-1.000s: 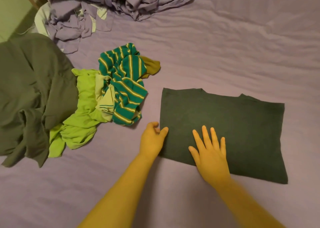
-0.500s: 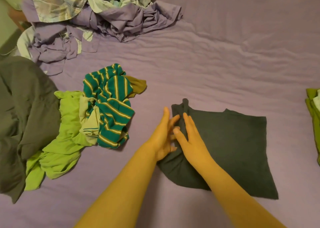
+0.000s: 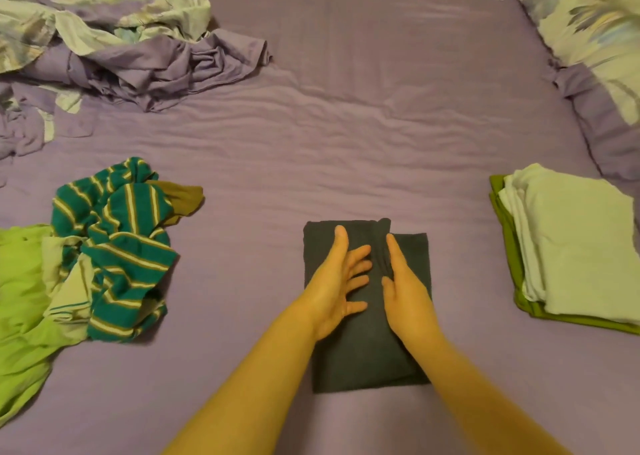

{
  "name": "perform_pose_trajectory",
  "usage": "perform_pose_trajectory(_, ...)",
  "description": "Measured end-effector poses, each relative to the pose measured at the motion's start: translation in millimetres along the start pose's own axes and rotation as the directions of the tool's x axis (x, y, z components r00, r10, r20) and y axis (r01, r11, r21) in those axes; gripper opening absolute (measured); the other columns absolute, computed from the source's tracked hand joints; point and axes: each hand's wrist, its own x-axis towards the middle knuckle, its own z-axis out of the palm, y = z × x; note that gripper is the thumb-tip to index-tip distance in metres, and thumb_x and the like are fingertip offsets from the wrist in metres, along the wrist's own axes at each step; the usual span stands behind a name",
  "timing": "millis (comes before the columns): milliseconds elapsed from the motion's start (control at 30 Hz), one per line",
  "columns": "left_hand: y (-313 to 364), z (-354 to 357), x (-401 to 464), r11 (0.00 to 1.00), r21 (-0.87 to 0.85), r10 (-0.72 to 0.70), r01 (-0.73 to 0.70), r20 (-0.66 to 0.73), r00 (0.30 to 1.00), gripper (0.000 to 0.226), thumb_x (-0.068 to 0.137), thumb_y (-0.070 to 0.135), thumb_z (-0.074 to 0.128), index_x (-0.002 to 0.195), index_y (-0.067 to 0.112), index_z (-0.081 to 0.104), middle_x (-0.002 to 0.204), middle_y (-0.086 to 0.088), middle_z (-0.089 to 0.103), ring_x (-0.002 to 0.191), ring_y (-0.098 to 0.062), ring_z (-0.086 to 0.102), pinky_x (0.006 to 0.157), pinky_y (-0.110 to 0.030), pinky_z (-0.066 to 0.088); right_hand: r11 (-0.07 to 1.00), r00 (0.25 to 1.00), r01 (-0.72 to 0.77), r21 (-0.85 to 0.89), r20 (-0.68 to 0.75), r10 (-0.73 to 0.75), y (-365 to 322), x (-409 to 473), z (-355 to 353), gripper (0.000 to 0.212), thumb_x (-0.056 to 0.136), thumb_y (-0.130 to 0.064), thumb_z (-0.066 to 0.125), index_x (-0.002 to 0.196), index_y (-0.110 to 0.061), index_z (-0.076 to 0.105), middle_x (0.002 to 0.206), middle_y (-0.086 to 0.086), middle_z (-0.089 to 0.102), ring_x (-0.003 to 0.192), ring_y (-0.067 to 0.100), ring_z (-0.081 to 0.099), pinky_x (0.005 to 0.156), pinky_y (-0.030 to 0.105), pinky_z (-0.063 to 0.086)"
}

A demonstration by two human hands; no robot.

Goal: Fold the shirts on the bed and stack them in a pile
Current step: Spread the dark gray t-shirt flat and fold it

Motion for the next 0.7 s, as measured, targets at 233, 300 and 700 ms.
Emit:
perform_pose_trajectory(233, -42.0, -4.1, 28.9, 0.677, 0.727, 0.481, -0.117, -0.317, 0.817, 0.024, 0.096, 0.034, 0.05, 0.116, 0.024, 0.059, 0.119, 0.001, 0.058, 0.114, -0.017, 0.051, 0.102, -0.034, 0.041, 0.98, 0.988, -0.134, 0.148, -0.062, 0.144, 61.5, 4.3, -20.7, 0.066, 0.096, -0.002, 0.041, 0.15, -0.025, 0.01, 0.148, 0.001, 0.037, 0.128, 0.028, 0.045, 0.104, 0.031, 0.034)
perform_pose_trajectory(300, -56.5, -14.1, 30.7, 0.558, 0.83, 0.525, 0.002, -0.354, 0.774, 0.042, 0.094, 0.027, 0.054, 0.134, 0.018, 0.048, 0.133, -0.004, 0.048, 0.123, -0.021, 0.043, 0.103, -0.031, 0.035, 0.971, 0.984, -0.161, 0.175, -0.052, 0.173, 71.1, 5.7, -20.2, 0.067, 0.096, -0.003, 0.044, 0.15, -0.026, 0.011, 0.146, 0.002, 0.04, 0.126, 0.027, 0.046, 0.103, 0.032, 0.035)
perform_pose_trajectory(700, -59.6, -3.1, 35.5, 0.995, 0.086, 0.004, 0.059, -0.601, 0.799, 0.036, 0.09, 0.03, 0.062, 0.116, 0.004, 0.056, 0.112, -0.012, 0.064, 0.1, -0.029, 0.06, 0.083, -0.039, 0.051, 0.776, 0.87, -0.464, 0.427, 0.055, 0.49, 63.9, 12.1, -11.5, 0.043, 0.084, -0.028, 0.068, 0.116, -0.003, 0.054, 0.115, 0.015, 0.062, 0.101, 0.031, 0.059, 0.086, 0.038, 0.049)
